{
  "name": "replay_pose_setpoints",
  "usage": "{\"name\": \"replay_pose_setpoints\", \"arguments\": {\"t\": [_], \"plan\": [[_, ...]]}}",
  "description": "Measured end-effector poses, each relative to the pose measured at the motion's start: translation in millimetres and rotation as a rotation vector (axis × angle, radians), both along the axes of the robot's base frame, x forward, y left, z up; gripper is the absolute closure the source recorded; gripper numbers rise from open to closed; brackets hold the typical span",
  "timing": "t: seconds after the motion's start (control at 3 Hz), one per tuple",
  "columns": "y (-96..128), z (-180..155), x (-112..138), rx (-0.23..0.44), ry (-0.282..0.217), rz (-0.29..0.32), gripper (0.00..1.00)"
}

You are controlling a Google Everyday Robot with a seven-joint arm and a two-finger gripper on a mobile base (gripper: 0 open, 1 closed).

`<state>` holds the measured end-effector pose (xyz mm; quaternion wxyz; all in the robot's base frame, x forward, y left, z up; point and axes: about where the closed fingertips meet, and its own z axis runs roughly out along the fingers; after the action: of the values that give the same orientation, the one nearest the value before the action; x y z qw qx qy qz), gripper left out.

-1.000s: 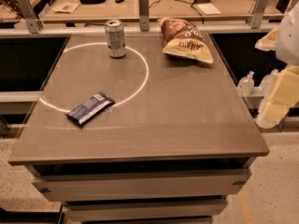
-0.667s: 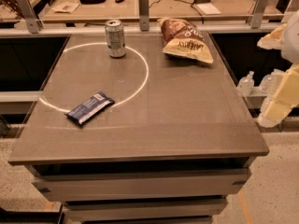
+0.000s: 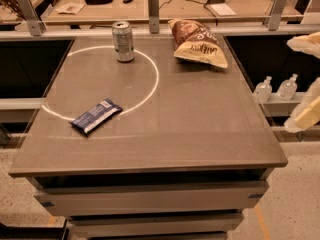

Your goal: Pick 7up can

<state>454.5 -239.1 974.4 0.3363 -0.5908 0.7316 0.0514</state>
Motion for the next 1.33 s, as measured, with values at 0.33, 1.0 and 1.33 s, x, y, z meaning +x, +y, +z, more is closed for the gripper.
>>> {"name": "replay_pose_setpoints", "arguments": {"t": [0.33, 1.0, 1.33], "plan": [[-5, -3, 10, 0.195, -0.086, 0.095, 0.00], [23, 12, 20, 0.636, -0.134, 0.164, 0.00], [35, 15, 27, 0.790, -0.103, 0.088, 0.00]]}}
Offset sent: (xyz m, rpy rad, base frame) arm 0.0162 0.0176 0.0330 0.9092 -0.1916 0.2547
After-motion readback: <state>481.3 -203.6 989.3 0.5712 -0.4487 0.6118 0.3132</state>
